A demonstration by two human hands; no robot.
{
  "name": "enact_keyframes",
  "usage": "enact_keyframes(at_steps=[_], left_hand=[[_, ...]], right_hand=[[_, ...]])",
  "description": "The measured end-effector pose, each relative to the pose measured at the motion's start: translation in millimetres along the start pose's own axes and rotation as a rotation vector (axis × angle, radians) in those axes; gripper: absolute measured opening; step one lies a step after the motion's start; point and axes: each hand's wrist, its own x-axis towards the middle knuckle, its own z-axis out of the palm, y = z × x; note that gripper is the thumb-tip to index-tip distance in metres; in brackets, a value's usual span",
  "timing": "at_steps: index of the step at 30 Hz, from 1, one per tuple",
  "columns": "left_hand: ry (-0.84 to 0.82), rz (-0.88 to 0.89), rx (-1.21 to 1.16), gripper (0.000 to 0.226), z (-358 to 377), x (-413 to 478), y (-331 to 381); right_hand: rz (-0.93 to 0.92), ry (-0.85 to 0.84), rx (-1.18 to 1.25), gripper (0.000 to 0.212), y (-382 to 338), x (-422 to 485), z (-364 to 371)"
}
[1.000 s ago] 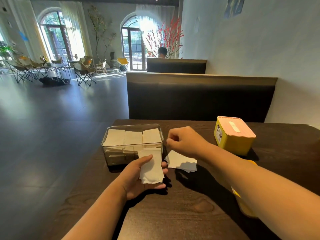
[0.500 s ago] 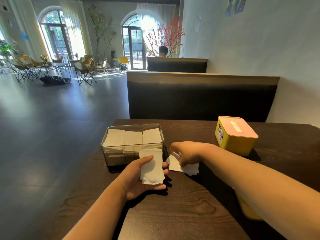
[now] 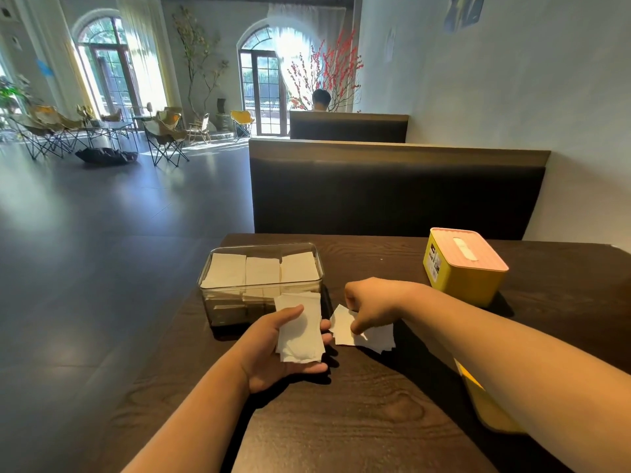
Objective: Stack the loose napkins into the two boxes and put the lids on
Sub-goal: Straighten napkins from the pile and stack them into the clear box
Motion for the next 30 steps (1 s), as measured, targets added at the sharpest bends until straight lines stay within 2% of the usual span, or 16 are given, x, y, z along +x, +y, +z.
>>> enact_keyframes(at_steps=[3,13,22,30], left_hand=[[0.0,0.004,0.002,0.04,-0.8,0.6,-0.9],[-0.003,0.012,-0.007,0.042,-2.1,-0.4,-1.5],[-0.019,0.014,-0.019,0.038,-2.5,-1.5,-1.1],[-0.015,0.008,-0.011,0.04,-2.7,-0.3,-0.4]], right_hand=[[0.01,-0.019,-0.007,0.05,-1.0,-0.7,3.8],[0.089,0.029,0.032,0.034,8.1,-1.3,4.0],[0.159,0.007,0.023,0.035,6.8,0.7,2.7],[0.103,0.089,0.002,0.014,1.9,-2.2,7.2]])
